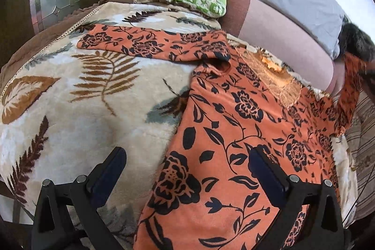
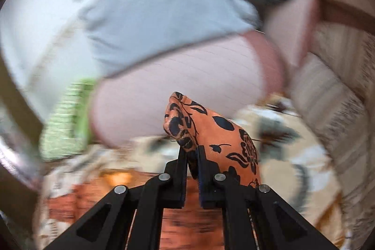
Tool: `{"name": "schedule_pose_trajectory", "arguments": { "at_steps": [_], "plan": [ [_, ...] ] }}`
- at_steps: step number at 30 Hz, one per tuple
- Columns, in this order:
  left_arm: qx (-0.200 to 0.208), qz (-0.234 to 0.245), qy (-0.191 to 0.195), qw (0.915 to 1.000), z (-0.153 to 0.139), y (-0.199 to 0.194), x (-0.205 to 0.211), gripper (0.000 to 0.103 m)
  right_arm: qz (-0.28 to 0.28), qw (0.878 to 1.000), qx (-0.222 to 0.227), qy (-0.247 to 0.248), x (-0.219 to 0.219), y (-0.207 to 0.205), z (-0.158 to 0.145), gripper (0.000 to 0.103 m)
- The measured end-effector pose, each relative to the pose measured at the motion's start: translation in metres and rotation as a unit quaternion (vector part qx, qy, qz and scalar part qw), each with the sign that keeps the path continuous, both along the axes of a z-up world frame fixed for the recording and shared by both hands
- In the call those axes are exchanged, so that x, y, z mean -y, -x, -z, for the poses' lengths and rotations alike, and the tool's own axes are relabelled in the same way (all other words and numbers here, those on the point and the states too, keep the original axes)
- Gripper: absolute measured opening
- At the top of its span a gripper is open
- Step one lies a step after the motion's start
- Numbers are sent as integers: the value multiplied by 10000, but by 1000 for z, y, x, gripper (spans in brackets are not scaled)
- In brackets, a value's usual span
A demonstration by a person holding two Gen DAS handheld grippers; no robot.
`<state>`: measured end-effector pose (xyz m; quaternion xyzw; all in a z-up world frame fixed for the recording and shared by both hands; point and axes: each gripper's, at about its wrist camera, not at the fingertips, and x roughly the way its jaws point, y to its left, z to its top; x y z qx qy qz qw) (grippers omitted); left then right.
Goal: Fold small clothes
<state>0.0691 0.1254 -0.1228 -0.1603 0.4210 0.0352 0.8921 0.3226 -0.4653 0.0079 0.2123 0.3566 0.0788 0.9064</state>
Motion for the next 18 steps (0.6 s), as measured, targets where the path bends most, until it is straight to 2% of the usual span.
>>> {"name": "schedule_pose_trajectory", "arguments": {
  "at_steps": [3, 7, 8, 10, 12, 13, 14, 15, 16, 18],
  "plan": [
    [106, -71, 60, 9999, -4, 7, -9, 103, -613, 9976, 260, -212, -78, 8, -25, 8],
    [133, -249, 162, 9995, -4, 14, -24, 103, -1229, 9904, 261, -584, -182, 11, -17, 8],
    [127, -305, 208, 9992, -3, 16, -29, 103, -1393, 9872, 92, -765, -215, 9, -2, 8],
    [105, -374, 233, 9990, -2, 19, -36, 103, -1484, 9867, -126, -646, -261, 7, 26, 9],
    [81, -403, 250, 9988, -1, 22, -40, 103, -1740, 9793, -692, -776, -311, 2, 80, 14],
    [77, -418, 242, 9988, -1, 23, -41, 103, -1864, 9738, -1040, -781, -329, 0, 107, 24],
    [67, -422, 225, 9988, -2, 25, -42, 103, -1954, 9679, -1468, -580, -351, 1, 140, 34],
    [69, -411, 218, 9989, -3, 27, -43, 103, -2001, 9642, -1655, -543, -359, 3, 157, 67],
    [77, -397, 201, 9990, -4, 28, -43, 103, -2007, 9613, -1742, -724, -362, 11, 171, 78],
    [92, -356, 129, 9992, -5, 28, -42, 103, -1944, 9609, -1674, -1037, -351, 22, 176, 78]
  ]
}}
